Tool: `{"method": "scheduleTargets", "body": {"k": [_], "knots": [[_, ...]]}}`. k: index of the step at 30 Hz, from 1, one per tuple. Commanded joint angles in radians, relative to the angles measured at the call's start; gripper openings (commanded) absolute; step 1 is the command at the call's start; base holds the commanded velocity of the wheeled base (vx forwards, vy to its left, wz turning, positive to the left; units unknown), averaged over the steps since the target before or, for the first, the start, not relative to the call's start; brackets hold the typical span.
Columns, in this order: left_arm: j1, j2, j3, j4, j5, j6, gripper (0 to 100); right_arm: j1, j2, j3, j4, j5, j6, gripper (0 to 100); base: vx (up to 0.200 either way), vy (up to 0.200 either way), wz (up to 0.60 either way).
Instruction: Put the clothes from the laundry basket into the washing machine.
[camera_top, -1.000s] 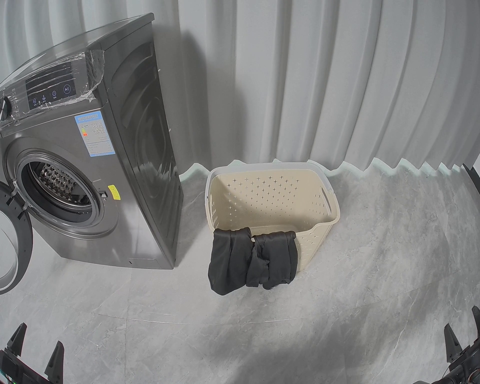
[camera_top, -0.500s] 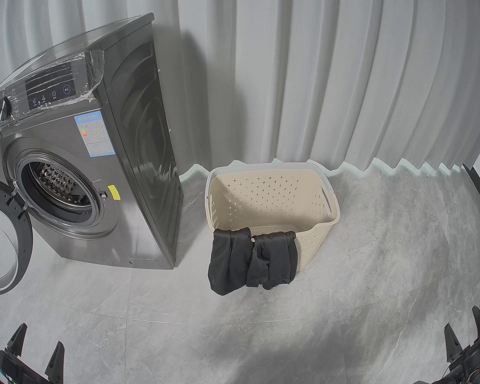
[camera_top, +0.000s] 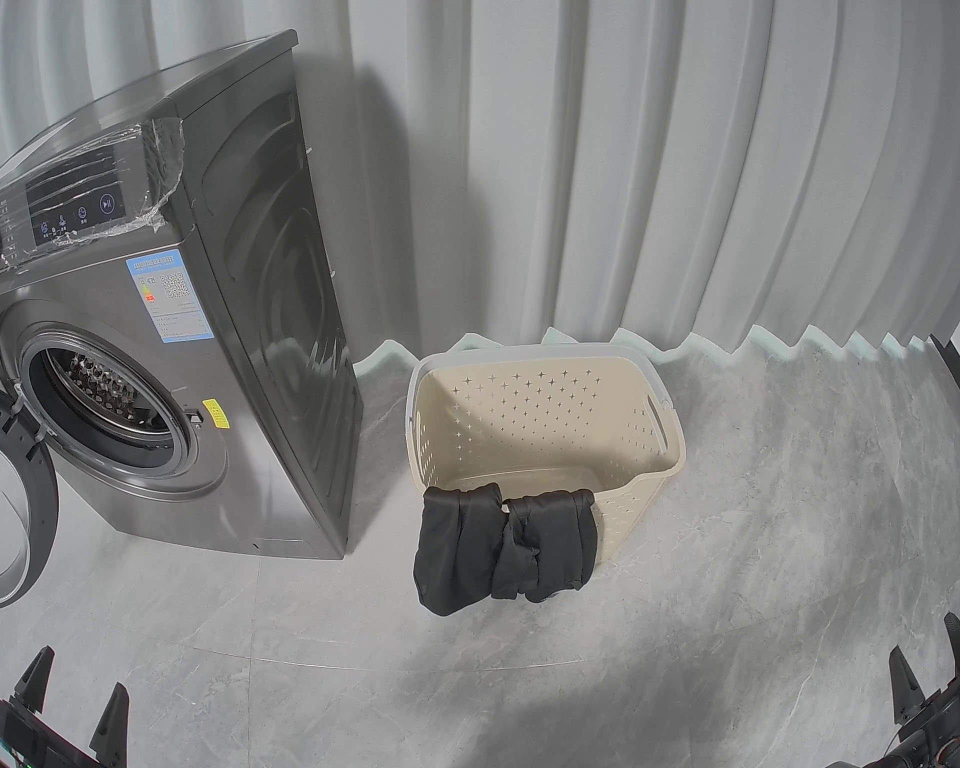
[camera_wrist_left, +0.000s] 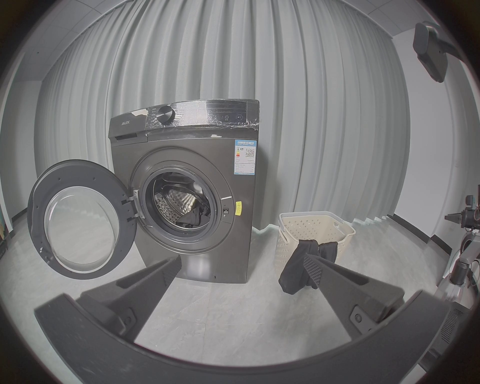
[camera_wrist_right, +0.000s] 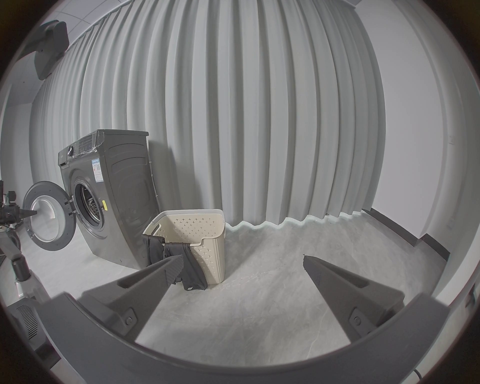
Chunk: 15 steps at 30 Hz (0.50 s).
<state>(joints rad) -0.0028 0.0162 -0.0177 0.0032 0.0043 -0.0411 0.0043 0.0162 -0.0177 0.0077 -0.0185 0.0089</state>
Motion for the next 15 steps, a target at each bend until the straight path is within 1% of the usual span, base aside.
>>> {"method": "scheduleTargets", "body": {"k": [1, 4, 5, 6, 8, 10, 11, 12, 13, 15], "knots": [[0.000, -0.016, 0.016, 0.000, 0.000, -0.002, 100, 0.000, -0.016, 0.016, -0.002, 0.005, -0.006, 100, 0.000, 0.000, 0.00], [0.000, -0.016, 0.016, 0.000, 0.000, -0.002, 100, 0.002, -0.016, 0.004, -0.012, 0.005, -0.010, 100, 0.000, 0.000, 0.00], [0.000, -0.016, 0.016, 0.000, 0.000, -0.002, 100, 0.002, -0.016, -0.039, -0.054, 0.005, -0.006, 100, 0.000, 0.000, 0.00], [0.000, -0.016, 0.016, 0.000, 0.000, -0.002, 100, 0.006, -0.009, -0.120, -0.083, -0.003, -0.004, 100, 0.000, 0.000, 0.00], [0.000, -0.016, 0.016, 0.000, 0.000, -0.002, 100, 0.011, 0.062, -0.243, -0.087, -0.004, -0.004, 100, 0.000, 0.000, 0.00], [0.000, -0.016, 0.015, 0.000, 0.000, 0.000, 100, 0.011, 0.116, -0.304, -0.063, 0.012, -0.006, 100, 0.000, 0.000, 0.00], [0.000, -0.016, 0.016, 0.000, 0.000, 0.000, 100, 0.011, 0.143, -0.318, -0.044, 0.034, -0.004, 100, 0.200, 0.000, 0.00], [0.000, -0.016, 0.016, 0.000, 0.000, 0.000, 100, 0.011, 0.146, -0.318, -0.041, 0.037, -0.006, 100, 0.200, 0.000, 0.00], [0.000, -0.016, 0.016, 0.000, 0.000, -0.002, 100, 0.014, 0.217, -0.312, -0.021, 0.089, -0.004, 100, 0.200, 0.000, 0.00], [0.000, -0.016, 0.016, 0.000, 0.000, -0.002, 100, 0.014, 0.317, -0.301, -0.017, 0.157, 0.006, 100, 0.000, 0.000, 0.00]]}}
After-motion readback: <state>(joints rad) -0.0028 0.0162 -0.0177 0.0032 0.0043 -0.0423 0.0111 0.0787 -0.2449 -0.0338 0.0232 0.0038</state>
